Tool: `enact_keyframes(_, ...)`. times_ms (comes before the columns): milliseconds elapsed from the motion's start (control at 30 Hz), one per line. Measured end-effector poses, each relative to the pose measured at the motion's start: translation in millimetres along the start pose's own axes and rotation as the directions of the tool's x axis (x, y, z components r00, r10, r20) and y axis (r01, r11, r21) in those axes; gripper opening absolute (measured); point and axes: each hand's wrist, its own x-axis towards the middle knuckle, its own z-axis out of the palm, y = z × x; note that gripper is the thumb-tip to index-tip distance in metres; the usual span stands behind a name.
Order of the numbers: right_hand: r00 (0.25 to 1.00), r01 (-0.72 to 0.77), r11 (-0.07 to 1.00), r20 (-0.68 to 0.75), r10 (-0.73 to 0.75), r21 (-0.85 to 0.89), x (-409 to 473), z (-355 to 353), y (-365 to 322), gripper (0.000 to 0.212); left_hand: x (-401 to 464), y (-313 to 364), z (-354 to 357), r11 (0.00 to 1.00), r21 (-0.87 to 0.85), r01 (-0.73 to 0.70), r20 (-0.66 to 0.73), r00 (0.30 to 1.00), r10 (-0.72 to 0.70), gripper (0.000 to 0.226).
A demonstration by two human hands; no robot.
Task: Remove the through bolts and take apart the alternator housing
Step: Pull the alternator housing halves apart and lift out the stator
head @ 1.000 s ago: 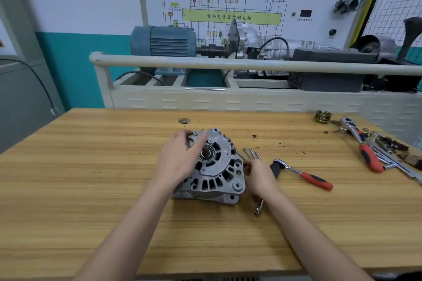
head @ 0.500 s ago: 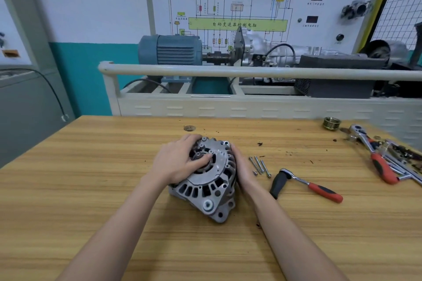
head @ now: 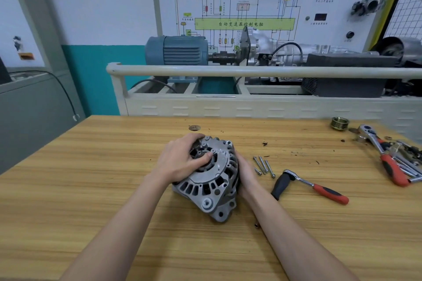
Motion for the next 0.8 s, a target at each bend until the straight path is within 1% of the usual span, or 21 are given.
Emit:
enact_keyframes(100, 0.998, 0.025, 1.0, -0.053, -0.026, -0.013, -2.1, 1.1, 1.3, 0.033, -0.6, -1.0, 1.8, 1.0, -0.026, -0.012, -0.012, 1.0, 0.012, 0.083)
enact_keyframes(200, 0.995, 0.044, 0.999, -0.09, -0.044, -0.01, -5.0, 2.6, 0.9, 0.027, -2.8, -2.2, 1.5, 0.998, -0.055, -0.027, -0.036, 0.999, 0.025, 0.081)
enact_keyframes(300, 0.992, 0.09, 0.996, -0.084, -0.089, 0.004, -5.3, 5.5, -2.5, 0.021, -6.8, -4.3, 0.3, 0.993, -0.107, -0.04, -0.076, 0.997, 0.032, 0.083)
enact_keyframes(400, 0.981, 0.181, 0.983, -0.062, -0.181, -0.003, -8.6, 4.5, -8.6, 0.013, -13.8, -2.9, 8.8, 0.975, -0.217, -0.055, -0.163, 0.986, 0.019, 0.078)
enact_keyframes(533, 0.934, 0.346, 0.937, -0.077, -0.349, -0.05, -13.8, -3.0, -17.5, 0.013, -13.6, 4.4, 29.7, 0.914, -0.399, -0.067, -0.247, 0.968, -0.037, 0.071)
enact_keyframes(667, 0.883, 0.452, 0.889, -0.108, -0.457, -0.07, -17.4, -8.4, -21.9, 0.015, -4.9, 5.7, 41.8, 0.875, -0.478, -0.08, -0.239, 0.97, -0.042, 0.066)
enact_keyframes(800, 0.829, 0.533, 0.832, -0.101, -0.55, -0.155, -24.4, -5.7, -21.2, 0.014, -4.9, -0.9, 50.5, 0.824, -0.554, -0.121, -0.264, 0.964, -0.037, 0.045)
